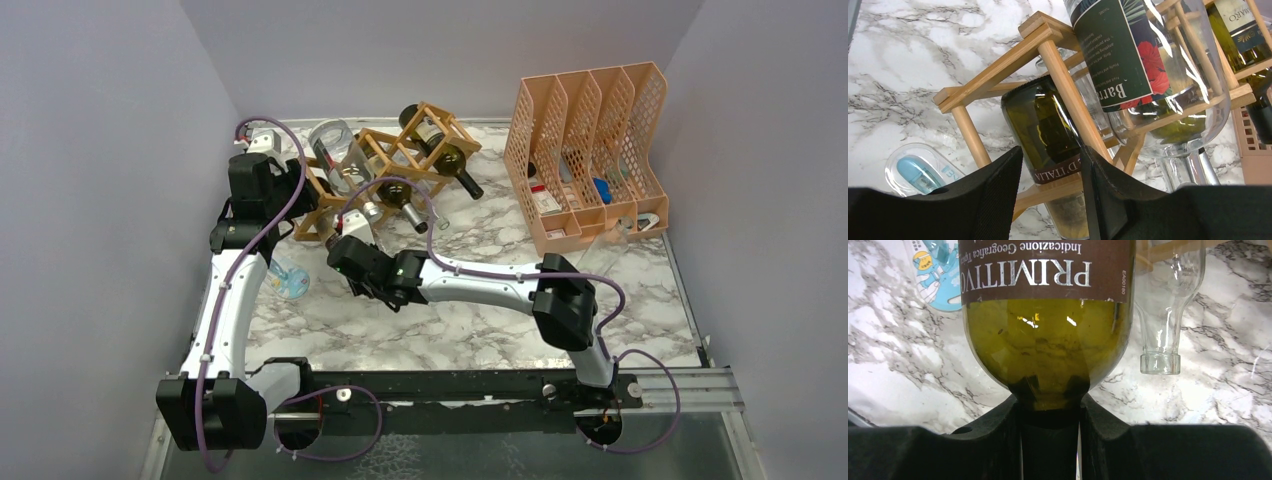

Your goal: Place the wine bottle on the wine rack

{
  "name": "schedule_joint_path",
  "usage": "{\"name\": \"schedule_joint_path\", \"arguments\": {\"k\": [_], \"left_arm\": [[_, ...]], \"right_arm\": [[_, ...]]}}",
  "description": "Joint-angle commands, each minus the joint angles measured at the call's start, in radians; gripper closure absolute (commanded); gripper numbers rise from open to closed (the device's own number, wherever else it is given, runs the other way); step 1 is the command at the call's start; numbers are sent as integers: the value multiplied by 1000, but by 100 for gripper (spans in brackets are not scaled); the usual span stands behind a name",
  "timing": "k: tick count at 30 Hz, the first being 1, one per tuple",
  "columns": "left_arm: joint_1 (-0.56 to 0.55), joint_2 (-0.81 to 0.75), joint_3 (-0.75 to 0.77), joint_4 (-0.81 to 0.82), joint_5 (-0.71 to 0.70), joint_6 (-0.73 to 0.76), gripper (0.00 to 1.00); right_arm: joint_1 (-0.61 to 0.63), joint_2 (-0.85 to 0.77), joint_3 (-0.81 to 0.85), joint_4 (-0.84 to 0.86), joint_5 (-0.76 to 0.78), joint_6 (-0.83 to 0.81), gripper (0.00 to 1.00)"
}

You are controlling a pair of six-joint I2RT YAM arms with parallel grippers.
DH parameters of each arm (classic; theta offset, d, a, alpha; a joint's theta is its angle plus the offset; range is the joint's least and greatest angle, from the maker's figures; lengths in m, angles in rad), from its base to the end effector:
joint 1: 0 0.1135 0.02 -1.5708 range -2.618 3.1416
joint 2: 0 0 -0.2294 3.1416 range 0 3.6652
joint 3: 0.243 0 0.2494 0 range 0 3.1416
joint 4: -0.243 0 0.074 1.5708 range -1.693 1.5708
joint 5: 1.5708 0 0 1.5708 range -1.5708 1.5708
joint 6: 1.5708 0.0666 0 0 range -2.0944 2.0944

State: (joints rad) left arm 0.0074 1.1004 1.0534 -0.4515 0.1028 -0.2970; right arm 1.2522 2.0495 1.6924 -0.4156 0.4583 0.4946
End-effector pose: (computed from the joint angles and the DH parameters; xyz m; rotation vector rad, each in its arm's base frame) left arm 0.2839 -0.0047 0.2995 -0.2522 2.0633 -0.2839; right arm 0.1750 0.4364 0.1954 -0.6310 2.1882 0.3930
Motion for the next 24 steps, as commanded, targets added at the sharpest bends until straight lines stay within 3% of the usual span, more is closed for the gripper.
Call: {"name": "schedule_joint_path", "arguments": {"k": [1,10,24], "left_arm": [[-12,12,34,71,166,-30,49],[-13,2,31,70,185,-28,50],[-12,-2,26,70,189,-30,50]], "right_arm": [[18,-49,57,44,72,-64,70],[18,31,168,-44,75,-146,67],[18,92,244,-91,108,-175,52]]}}
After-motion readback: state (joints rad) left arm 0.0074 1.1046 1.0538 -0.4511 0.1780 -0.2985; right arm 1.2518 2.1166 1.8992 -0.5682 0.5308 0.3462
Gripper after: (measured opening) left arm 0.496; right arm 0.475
